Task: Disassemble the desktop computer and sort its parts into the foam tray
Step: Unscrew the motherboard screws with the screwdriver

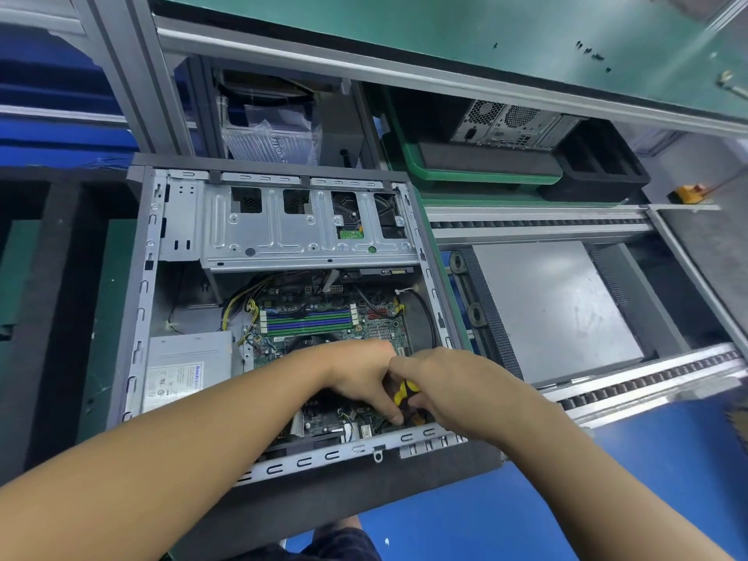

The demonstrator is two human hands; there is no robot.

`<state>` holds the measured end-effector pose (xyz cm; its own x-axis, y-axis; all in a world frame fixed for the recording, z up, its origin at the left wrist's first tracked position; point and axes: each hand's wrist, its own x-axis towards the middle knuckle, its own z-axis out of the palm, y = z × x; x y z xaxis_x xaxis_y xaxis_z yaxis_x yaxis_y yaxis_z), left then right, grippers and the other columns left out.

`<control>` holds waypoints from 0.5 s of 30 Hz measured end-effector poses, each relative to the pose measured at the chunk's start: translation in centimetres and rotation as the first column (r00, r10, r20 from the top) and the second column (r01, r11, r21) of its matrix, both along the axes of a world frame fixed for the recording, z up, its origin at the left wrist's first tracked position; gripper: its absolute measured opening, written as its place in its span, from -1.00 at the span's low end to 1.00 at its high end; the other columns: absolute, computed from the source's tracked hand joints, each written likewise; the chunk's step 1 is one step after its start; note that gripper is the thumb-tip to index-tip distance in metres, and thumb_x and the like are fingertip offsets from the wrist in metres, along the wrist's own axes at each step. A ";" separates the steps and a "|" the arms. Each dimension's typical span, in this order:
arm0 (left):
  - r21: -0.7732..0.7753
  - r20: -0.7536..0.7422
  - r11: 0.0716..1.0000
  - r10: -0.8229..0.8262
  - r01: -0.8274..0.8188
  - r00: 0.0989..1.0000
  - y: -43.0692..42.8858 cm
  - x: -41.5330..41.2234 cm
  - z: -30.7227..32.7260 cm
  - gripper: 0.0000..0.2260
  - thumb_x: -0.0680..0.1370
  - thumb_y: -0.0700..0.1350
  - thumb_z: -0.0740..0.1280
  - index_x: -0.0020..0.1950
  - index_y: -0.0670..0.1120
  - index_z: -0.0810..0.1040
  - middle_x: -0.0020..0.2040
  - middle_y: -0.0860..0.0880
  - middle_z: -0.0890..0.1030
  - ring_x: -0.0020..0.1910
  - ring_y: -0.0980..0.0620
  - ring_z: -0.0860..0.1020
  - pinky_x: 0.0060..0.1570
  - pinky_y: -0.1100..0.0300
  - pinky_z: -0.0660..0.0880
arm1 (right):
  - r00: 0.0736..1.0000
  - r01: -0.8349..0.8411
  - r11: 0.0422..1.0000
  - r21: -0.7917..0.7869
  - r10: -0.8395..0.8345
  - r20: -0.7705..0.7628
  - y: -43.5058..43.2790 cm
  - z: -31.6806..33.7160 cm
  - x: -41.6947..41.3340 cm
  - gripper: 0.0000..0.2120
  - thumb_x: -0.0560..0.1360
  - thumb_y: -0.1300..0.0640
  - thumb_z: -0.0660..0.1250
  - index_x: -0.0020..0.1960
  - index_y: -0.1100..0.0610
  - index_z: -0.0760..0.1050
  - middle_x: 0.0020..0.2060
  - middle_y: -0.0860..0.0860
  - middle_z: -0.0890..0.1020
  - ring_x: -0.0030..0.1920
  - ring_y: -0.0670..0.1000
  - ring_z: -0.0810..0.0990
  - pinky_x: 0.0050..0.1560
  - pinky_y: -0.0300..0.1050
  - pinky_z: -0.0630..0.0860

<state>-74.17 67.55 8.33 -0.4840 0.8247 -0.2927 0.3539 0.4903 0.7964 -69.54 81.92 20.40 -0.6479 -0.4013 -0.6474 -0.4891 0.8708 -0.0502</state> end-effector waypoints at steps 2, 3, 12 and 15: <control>0.004 -0.013 0.999 0.032 -0.031 0.999 0.0 0.2 -0.1 -0.70 0.35 0.12 0.58 -0.31 -0.03 0.56 -0.44 0.14 0.54 -0.45 0.15 0.44 -0.49 0.36 0.27 | 0.996 0.067 0.995 -0.073 -0.062 0.069 0.2 0.2 -0.6 -0.76 0.56 0.04 0.34 0.20 -0.04 0.41 0.06 0.01 0.56 0.05 0.10 0.56 0.02 0.10 0.54; 0.013 -0.027 0.999 0.040 -0.039 0.999 0.1 0.3 -0.2 -0.70 0.35 0.12 0.58 -0.27 -0.05 0.59 -0.40 0.08 0.56 -0.42 0.12 0.44 -0.48 0.35 0.28 | 0.991 0.115 0.987 -0.111 -0.107 0.078 0.2 0.3 -0.9 -0.79 0.54 -0.03 0.35 0.14 -0.04 0.43 0.02 0.00 0.57 0.03 0.09 0.56 0.01 0.07 0.54; 0.012 -0.006 0.999 0.051 -0.051 0.999 0.1 0.3 0.6 -0.68 0.32 0.12 0.59 -0.15 -0.05 0.60 -0.18 -0.02 0.65 -0.16 -0.03 0.60 -0.11 0.01 0.54 | 0.981 0.178 0.983 -0.049 -0.181 -0.070 -0.8 0.2 -0.8 -0.77 0.59 -0.13 0.25 0.07 0.04 0.44 -0.05 0.10 0.54 -0.10 0.15 0.54 -0.21 -0.08 0.39; 0.007 0.047 0.999 0.044 -0.044 0.998 -0.2 0.0 0.8 -0.66 0.36 0.09 0.58 -0.02 -0.09 0.64 -0.09 -0.03 0.67 -0.07 -0.06 0.60 0.00 -0.01 0.54 | 0.986 0.162 0.985 -0.061 -0.164 -0.022 -0.7 0.6 -0.6 -0.83 0.60 0.01 0.29 0.15 0.01 0.42 0.02 0.10 0.56 -0.09 0.16 0.54 -0.19 -0.07 0.40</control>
<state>-74.18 67.39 9.08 -0.5058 0.8053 -0.3093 0.2943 0.4981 0.8157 -70.09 81.27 20.96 -0.7249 -0.3257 -0.6069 -0.3425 0.9349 -0.0927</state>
